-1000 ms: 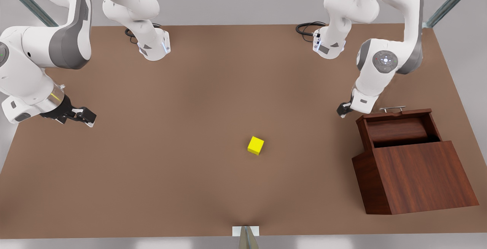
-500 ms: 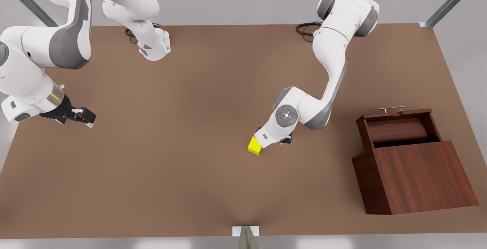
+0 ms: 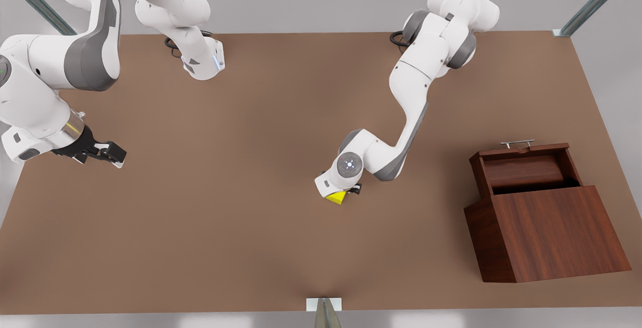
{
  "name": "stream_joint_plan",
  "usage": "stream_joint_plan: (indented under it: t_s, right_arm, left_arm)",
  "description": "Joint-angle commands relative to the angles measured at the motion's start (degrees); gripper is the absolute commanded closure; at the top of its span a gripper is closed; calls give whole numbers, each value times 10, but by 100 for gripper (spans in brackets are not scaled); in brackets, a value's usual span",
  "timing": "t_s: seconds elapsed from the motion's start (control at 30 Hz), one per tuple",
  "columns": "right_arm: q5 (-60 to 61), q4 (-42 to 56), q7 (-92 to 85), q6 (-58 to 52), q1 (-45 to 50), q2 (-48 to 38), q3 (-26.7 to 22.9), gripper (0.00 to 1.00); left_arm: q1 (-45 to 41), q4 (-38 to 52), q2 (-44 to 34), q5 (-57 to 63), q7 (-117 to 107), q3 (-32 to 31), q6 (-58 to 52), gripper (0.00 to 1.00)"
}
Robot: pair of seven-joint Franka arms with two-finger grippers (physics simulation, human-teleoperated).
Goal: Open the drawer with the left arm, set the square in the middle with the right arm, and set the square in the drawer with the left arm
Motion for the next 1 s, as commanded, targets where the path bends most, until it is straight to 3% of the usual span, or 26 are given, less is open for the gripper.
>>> stream_joint_plan:
  t_s: [0.0, 0.5, 0.97]
  right_arm:
    - [0, 0, 0, 0, 0, 0, 0, 0]
    - [0, 0, -1, 0, 0, 0, 0, 0]
    - [0, 0, -1, -1, 0, 0, -2, 0]
  left_arm:
    - [0, 0, 1, 2, 0, 0, 0, 0]
    - [-4, -3, 39, 17, 5, 0, 40, 0]
    - [-9, -4, 41, 19, 5, 0, 47, 24]
